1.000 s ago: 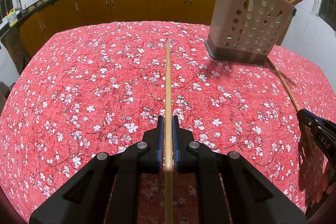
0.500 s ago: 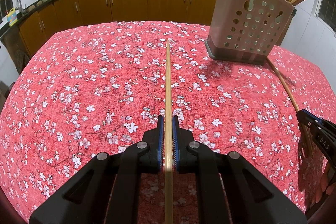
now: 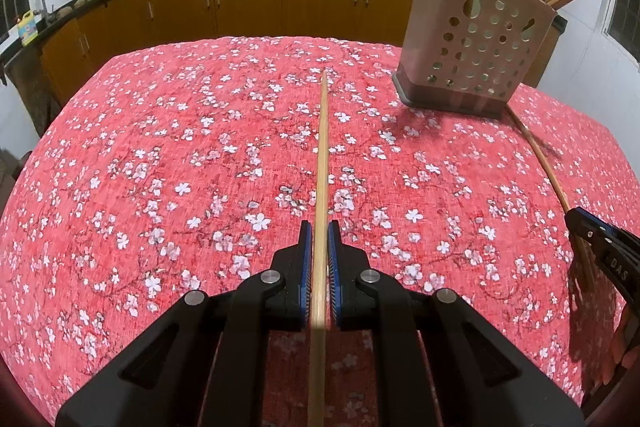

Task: Organize utensils
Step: 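Hold the chopstick in the left tool while the right tool holds its chopstick, then lift the chopstick in the left tool while the right tool lifts its chopstick over the holder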

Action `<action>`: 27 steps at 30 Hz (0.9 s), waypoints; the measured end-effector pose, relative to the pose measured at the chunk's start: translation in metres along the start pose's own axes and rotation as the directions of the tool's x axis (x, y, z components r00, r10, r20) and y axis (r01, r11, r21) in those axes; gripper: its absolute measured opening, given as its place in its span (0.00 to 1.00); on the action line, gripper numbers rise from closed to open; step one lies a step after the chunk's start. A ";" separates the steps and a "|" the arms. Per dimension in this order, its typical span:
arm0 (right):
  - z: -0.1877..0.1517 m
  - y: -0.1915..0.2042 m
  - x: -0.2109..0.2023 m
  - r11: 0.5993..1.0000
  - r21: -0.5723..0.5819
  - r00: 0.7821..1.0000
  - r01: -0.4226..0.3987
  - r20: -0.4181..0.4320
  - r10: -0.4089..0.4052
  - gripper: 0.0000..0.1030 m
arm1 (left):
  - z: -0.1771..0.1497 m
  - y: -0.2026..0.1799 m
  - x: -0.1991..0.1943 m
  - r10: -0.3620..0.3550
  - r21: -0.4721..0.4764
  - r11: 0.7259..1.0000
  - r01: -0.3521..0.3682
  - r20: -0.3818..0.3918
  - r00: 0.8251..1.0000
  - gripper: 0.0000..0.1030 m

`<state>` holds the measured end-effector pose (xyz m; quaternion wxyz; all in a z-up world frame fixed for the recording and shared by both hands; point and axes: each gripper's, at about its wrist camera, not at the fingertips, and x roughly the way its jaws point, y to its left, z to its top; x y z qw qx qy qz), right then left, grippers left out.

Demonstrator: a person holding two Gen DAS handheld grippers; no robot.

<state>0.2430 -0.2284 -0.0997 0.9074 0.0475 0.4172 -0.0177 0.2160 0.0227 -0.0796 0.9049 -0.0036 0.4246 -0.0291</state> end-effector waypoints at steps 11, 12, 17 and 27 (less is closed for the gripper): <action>0.007 -0.010 -0.043 0.999 0.023 0.994 -0.028 0.110 0.025 0.07 | 0.002 0.009 -0.029 -0.023 0.012 1.000 0.023 0.051 0.998 0.08; 0.010 -0.012 -0.051 0.999 0.027 0.991 -0.030 0.132 0.027 0.07 | 0.007 0.010 -0.039 -0.028 0.015 1.000 0.027 0.077 0.997 0.08; 0.026 -0.017 -0.088 0.999 0.038 0.971 -0.037 0.237 0.027 0.07 | 0.027 0.010 -0.076 -0.058 0.013 0.998 0.057 0.182 0.982 0.07; 0.040 -0.023 -0.114 0.998 0.040 0.948 -0.042 0.316 0.027 0.07 | 0.052 0.010 -0.109 -0.090 0.010 0.996 0.091 0.291 0.952 0.07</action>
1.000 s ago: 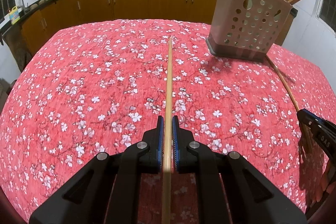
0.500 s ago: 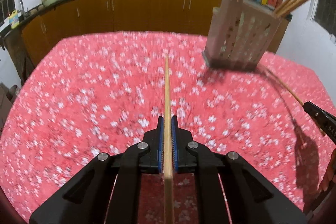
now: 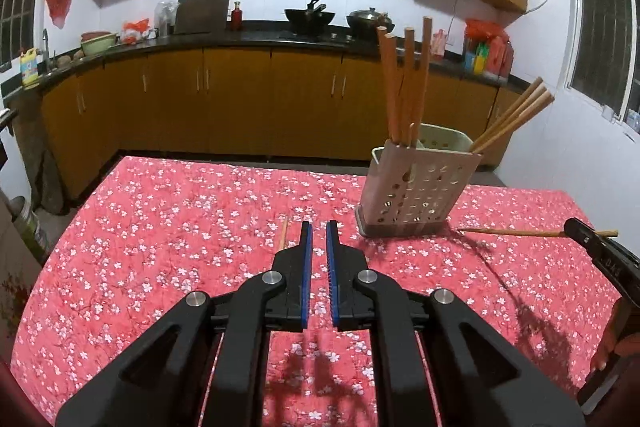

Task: Organize utensils
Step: 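Lift the chopstick in the left tool while the right tool lifts its chopstick over the holder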

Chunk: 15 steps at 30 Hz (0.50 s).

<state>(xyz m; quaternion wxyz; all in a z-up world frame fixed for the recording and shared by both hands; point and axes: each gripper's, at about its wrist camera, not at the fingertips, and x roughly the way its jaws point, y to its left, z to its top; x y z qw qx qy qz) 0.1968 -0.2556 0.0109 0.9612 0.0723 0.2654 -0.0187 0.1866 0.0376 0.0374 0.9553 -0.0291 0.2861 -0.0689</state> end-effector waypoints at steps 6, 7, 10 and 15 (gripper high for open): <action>-0.010 0.003 0.003 1.000 -0.008 1.000 -0.009 -0.023 0.009 0.07 | -0.030 0.026 0.022 0.025 -0.026 0.999 -0.028 -0.109 0.994 0.08; -0.011 0.003 0.003 1.000 -0.009 1.000 -0.011 -0.025 0.010 0.07 | -0.036 0.030 0.025 0.035 -0.026 0.999 -0.038 -0.125 0.992 0.08; -0.013 0.004 0.002 1.000 -0.011 0.999 -0.016 -0.028 0.016 0.07 | -0.053 0.045 0.034 0.052 -0.022 0.998 -0.056 -0.170 0.984 0.08; -0.015 0.005 0.003 1.000 -0.014 0.999 -0.018 -0.038 0.018 0.07 | -0.073 0.055 0.039 0.038 -0.006 0.999 -0.040 -0.210 0.977 0.27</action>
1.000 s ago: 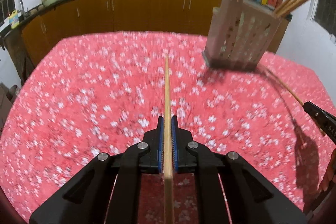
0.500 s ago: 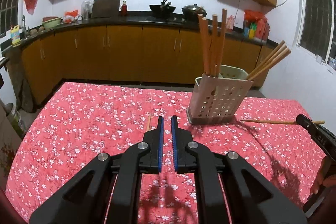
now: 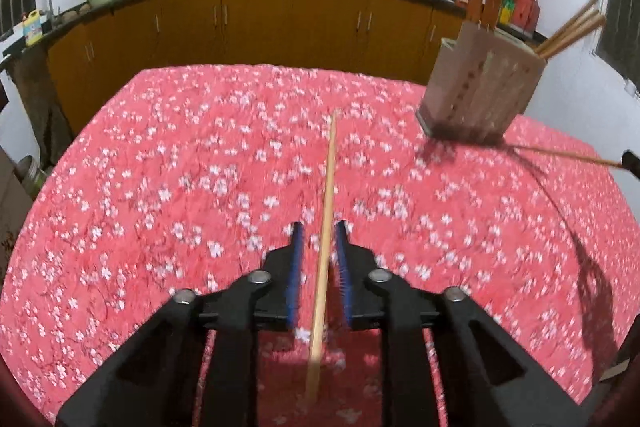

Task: Organize utensils
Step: 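Lift the chopstick in the left tool while the right tool lifts its chopstick over the holder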

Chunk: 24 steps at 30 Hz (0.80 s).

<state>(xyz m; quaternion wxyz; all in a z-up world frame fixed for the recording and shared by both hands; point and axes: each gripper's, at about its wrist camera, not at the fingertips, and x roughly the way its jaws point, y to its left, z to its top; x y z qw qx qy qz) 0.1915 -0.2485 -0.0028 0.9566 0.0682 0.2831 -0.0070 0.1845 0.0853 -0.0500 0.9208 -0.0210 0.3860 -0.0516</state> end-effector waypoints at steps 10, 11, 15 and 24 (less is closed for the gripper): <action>-0.004 0.001 0.003 1.000 0.000 1.000 0.001 -0.022 -0.001 0.07 | -0.015 -0.004 0.018 0.004 0.062 0.998 0.001 -0.079 0.997 0.23; -0.005 0.001 0.004 1.000 0.000 1.000 0.001 -0.023 -0.001 0.07 | -0.016 -0.004 0.020 0.003 0.067 0.998 0.003 -0.091 0.996 0.22; -0.006 -0.001 0.005 1.000 0.006 1.000 0.000 -0.029 0.000 0.07 | -0.018 -0.011 0.021 0.034 0.105 0.994 -0.024 -0.095 0.995 0.22; -0.005 -0.003 0.004 1.000 0.009 1.000 -0.002 -0.021 0.002 0.07 | -0.019 -0.022 0.025 0.090 0.149 0.986 -0.076 -0.091 0.992 0.07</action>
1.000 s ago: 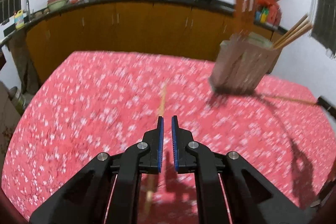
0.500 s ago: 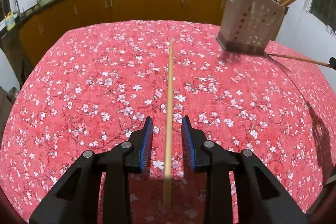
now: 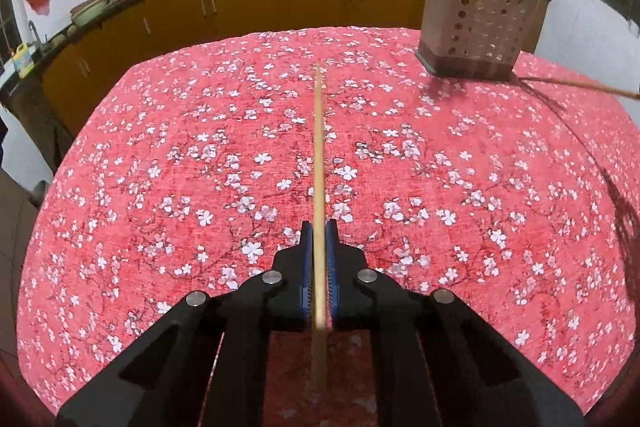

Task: Organize utensils
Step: 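Lift the chopstick in the left tool while the right tool lifts its chopstick over the holder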

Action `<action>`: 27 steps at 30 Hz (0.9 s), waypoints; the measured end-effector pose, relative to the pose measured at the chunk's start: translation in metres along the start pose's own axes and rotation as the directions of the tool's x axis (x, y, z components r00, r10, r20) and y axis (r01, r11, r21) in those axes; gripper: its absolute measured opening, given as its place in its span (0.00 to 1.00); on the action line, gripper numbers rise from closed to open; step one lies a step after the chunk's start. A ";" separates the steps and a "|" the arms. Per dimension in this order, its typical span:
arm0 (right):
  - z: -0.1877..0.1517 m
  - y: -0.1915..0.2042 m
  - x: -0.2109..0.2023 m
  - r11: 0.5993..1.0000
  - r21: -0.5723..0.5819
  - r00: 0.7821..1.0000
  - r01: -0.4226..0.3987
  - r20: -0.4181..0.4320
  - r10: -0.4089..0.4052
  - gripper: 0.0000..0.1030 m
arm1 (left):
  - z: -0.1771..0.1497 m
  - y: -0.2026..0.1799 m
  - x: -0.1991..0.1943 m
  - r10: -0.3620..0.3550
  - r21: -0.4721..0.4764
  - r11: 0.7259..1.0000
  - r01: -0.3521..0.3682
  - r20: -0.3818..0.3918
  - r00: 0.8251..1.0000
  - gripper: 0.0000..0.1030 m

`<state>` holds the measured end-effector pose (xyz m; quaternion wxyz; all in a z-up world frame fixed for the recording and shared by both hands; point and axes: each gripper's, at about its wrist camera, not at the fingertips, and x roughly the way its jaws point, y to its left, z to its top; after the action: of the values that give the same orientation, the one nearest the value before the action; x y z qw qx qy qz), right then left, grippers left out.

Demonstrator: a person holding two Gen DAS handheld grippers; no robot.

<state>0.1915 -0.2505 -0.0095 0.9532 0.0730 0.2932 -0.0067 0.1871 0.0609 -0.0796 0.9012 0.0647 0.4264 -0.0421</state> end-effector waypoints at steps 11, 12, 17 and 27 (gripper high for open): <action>0.025 0.000 -0.031 1.000 -0.004 0.994 0.004 0.112 -0.003 0.07 | 0.034 0.003 -0.059 -0.023 0.004 1.000 0.022 0.174 0.985 0.07; 0.027 0.000 -0.034 1.000 -0.005 0.993 0.002 0.121 -0.002 0.07 | 0.039 0.004 -0.068 -0.031 -0.001 0.999 0.032 0.200 0.979 0.07; 0.036 0.004 -0.044 1.000 -0.018 0.988 -0.006 0.157 0.009 0.07 | 0.061 0.008 -0.102 -0.068 -0.040 0.996 0.084 0.303 0.951 0.07; 0.066 0.015 -0.069 0.995 -0.037 0.969 -0.087 0.227 0.094 0.07 | 0.097 -0.009 -0.144 -0.143 -0.007 0.987 0.161 0.418 0.897 0.07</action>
<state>0.1720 -0.2467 0.0849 0.9809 0.0722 0.1779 0.0324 0.1684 0.0399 0.0921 0.9664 0.0020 0.2290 -0.1163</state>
